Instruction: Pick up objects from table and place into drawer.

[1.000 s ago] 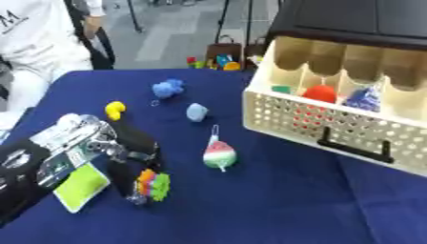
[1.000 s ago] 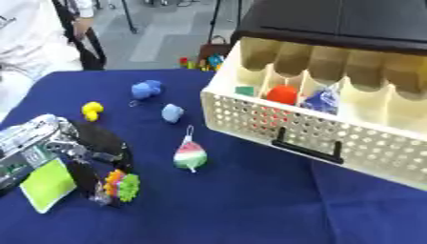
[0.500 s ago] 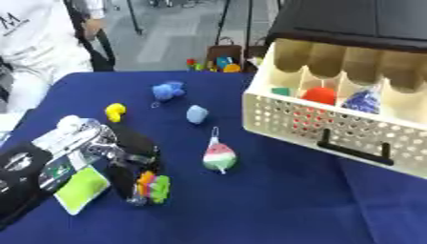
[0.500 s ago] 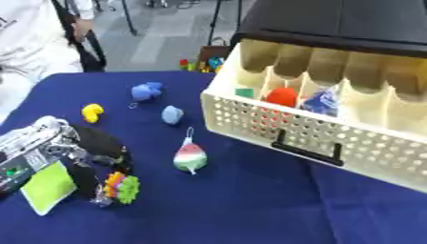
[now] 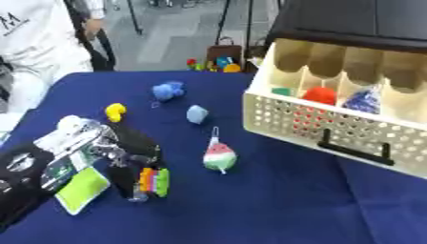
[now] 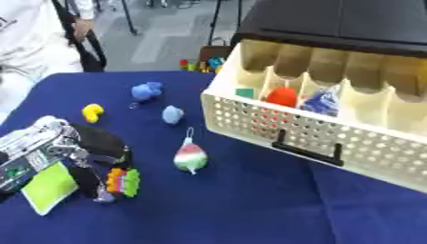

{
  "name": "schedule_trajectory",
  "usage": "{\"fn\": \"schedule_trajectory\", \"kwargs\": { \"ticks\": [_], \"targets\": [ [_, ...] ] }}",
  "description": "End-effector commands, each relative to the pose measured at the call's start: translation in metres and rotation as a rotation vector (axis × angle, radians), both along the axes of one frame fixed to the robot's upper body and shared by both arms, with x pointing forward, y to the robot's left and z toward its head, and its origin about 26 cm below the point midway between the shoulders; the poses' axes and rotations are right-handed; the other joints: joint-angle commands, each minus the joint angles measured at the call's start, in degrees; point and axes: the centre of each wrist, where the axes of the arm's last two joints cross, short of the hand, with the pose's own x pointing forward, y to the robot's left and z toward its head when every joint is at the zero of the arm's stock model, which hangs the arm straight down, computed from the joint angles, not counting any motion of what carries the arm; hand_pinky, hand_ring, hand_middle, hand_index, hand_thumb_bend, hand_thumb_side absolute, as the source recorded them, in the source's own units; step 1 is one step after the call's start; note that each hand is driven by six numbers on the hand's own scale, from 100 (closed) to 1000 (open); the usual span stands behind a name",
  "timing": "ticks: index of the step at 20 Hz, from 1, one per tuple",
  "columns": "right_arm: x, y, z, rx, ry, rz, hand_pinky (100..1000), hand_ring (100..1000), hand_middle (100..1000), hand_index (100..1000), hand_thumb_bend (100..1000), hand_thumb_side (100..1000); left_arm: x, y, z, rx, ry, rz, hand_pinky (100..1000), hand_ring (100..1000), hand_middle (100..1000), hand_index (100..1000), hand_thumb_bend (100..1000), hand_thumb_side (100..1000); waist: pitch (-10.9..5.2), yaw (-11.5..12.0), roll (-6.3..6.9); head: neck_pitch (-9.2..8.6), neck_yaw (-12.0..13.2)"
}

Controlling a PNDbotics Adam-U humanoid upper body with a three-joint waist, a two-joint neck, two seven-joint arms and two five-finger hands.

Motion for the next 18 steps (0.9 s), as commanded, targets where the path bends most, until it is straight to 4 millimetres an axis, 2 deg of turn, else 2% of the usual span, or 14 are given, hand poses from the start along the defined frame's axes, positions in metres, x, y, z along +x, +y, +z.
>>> {"fn": "schedule_trajectory", "kwargs": {
  "ticks": [1,9,18],
  "targets": [
    [-0.003,-0.003,0.007,-0.003,-0.047,-0.005,576,607,627,716,100,793,0.001,0.002,0.011,0.002,-0.042,0.008,408,575,509,718,202,619,-1.06,0.0,-0.19,-0.24,0.3],
    [-0.003,-0.003,0.007,-0.002,-0.045,-0.009,580,608,630,717,100,795,-0.001,0.001,0.02,-0.01,-0.082,0.024,381,547,473,672,148,579,-1.36,0.2,-0.07,0.43,0.4],
    [-0.003,-0.003,0.006,-0.004,-0.041,-0.014,583,609,632,717,100,797,-0.018,-0.01,0.058,-0.014,-0.177,0.022,373,543,461,646,162,539,-1.71,0.6,0.13,0.65,0.1]
  ]
}}
